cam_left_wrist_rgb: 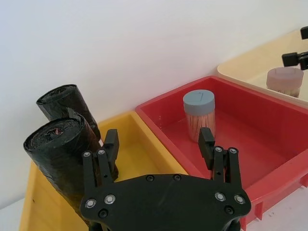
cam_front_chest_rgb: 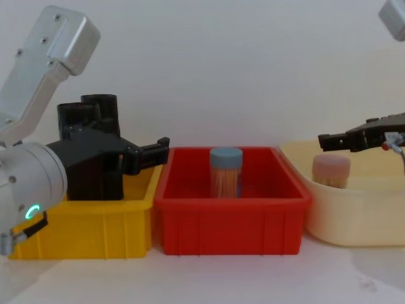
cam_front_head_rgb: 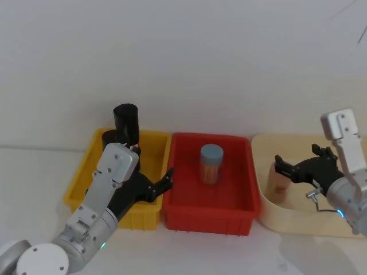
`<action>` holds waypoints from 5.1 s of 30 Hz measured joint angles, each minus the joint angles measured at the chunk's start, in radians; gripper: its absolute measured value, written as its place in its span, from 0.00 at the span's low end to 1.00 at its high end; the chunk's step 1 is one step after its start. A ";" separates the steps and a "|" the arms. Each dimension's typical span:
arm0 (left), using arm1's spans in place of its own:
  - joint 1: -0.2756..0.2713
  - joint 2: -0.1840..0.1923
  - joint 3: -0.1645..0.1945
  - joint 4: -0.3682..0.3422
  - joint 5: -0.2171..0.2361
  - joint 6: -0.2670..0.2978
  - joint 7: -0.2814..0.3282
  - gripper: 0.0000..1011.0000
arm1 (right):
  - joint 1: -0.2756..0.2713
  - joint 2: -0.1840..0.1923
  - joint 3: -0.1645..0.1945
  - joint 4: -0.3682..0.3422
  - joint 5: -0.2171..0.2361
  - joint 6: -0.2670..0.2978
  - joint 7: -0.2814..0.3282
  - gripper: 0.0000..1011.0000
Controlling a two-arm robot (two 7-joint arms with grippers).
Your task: Pick up the garbage bag with the one hand and transfer it to the other hand.
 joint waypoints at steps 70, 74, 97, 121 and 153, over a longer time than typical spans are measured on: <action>0.261 0.062 -0.236 -0.350 -0.101 0.248 0.078 0.99 | -0.117 0.007 0.102 -0.134 0.094 0.015 0.031 0.99; 0.258 0.065 -0.247 -0.335 -0.110 0.254 0.066 0.99 | -0.118 0.007 0.102 -0.135 0.094 0.015 0.031 0.99; 0.080 0.069 -0.231 -0.136 -0.148 0.275 -0.094 0.99 | -0.118 0.007 0.102 -0.134 0.094 0.015 0.031 0.99; -0.108 0.014 -0.168 0.103 -0.150 0.260 -0.237 0.99 | -0.118 0.007 0.102 -0.134 0.093 0.015 0.031 0.99; -0.163 -0.009 -0.146 0.174 -0.141 0.267 -0.284 0.47 | -0.118 0.007 0.102 -0.134 0.093 0.015 0.031 0.99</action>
